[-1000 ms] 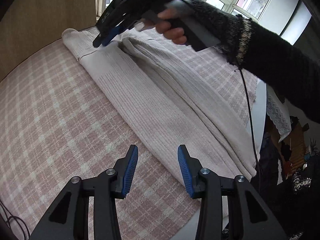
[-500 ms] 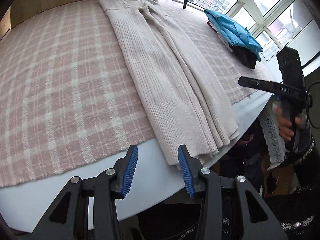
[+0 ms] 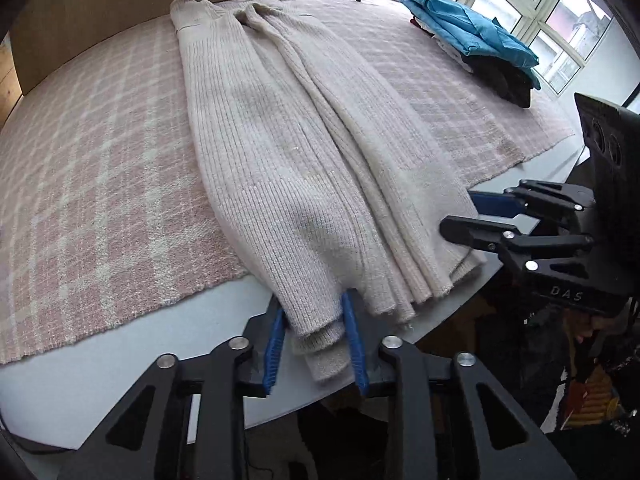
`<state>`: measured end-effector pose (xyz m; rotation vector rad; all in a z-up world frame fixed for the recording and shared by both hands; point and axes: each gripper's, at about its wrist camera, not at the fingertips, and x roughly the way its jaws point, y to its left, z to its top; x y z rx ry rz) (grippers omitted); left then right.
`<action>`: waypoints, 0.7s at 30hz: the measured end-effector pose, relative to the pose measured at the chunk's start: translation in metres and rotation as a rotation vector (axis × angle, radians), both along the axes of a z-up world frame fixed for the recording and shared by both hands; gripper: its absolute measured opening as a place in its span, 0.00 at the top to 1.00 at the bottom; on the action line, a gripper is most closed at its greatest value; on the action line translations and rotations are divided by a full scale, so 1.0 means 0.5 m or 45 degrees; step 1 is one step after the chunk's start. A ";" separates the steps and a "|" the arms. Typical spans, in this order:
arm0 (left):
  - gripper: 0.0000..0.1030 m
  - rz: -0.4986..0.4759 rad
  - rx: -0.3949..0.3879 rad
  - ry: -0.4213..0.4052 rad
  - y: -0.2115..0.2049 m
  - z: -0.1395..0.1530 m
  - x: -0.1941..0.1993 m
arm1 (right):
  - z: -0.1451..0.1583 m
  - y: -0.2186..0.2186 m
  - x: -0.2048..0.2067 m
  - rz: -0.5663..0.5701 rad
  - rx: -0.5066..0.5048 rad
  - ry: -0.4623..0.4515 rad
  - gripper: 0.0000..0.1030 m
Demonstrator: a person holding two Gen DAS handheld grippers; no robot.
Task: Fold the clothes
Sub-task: 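Move both tools to the hem end of the folded cardigan, then grasp the hem end with the left tool while the right tool grasps beside it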
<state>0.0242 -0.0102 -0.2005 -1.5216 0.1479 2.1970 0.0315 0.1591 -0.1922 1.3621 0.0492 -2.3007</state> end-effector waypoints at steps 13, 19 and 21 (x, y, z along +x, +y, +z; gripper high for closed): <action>0.86 0.037 0.437 0.217 -0.073 0.270 -0.101 | 0.150 0.089 -0.079 -0.069 -0.703 -0.042 0.91; 0.86 -0.022 0.453 0.416 -0.084 0.407 -0.292 | 0.317 0.103 -0.240 -0.108 -0.777 0.133 0.91; 0.86 -0.014 0.481 0.407 -0.088 0.411 -0.373 | 0.353 0.114 -0.304 -0.139 -0.786 0.175 0.91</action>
